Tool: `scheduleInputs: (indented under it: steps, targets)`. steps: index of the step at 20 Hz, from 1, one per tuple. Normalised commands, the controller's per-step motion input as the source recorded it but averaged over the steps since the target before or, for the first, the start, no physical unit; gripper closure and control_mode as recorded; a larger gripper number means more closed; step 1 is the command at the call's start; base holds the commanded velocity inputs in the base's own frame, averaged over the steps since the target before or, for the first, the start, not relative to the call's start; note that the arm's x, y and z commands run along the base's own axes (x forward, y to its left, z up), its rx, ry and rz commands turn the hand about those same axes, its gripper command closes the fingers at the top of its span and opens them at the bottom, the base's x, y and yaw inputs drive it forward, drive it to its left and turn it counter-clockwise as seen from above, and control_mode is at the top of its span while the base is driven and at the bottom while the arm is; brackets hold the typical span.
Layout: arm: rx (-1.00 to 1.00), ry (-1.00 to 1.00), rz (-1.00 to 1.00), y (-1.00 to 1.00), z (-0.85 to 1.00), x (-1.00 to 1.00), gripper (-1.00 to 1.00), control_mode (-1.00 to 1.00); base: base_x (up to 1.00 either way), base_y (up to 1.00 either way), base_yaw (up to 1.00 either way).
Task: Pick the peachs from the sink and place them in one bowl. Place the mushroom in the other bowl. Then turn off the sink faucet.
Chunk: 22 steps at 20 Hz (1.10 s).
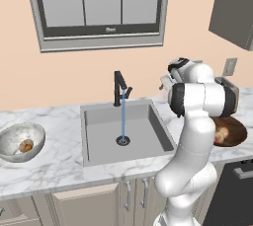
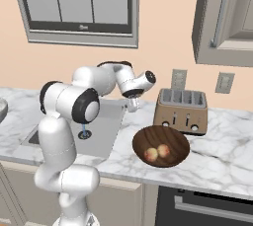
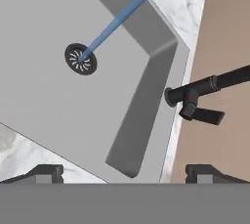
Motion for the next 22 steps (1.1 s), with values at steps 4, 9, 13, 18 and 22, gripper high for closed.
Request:
scheduleInputs:
  steps: [4, 9, 13, 18, 22]
  targets:
    - [0.0, -0.16, -0.16, 0.7, -0.02, 0.0, -1.0, -1.0, 0.0, 0.0, 0.0]
    - [0.0, -0.05, -0.19, 0.71, 0.0, 0.0, -1.0, -1.0, 0.0, 0.0, 0.0]
    - [0.02, 0.0, -0.11, 0.04, 0.0, 0.0, -1.0, -1.0, 0.0, 0.0, 0.0]
    - [0.07, 0.0, -0.03, 0.0, 0.0, 0.0, -1.0, -1.0, 0.0, 0.0, 0.0]
    - [0.1, -0.01, 0.0, 0.0, 0.0, 0.0, -1.0, -1.0, 0.0, 0.0, 0.0]
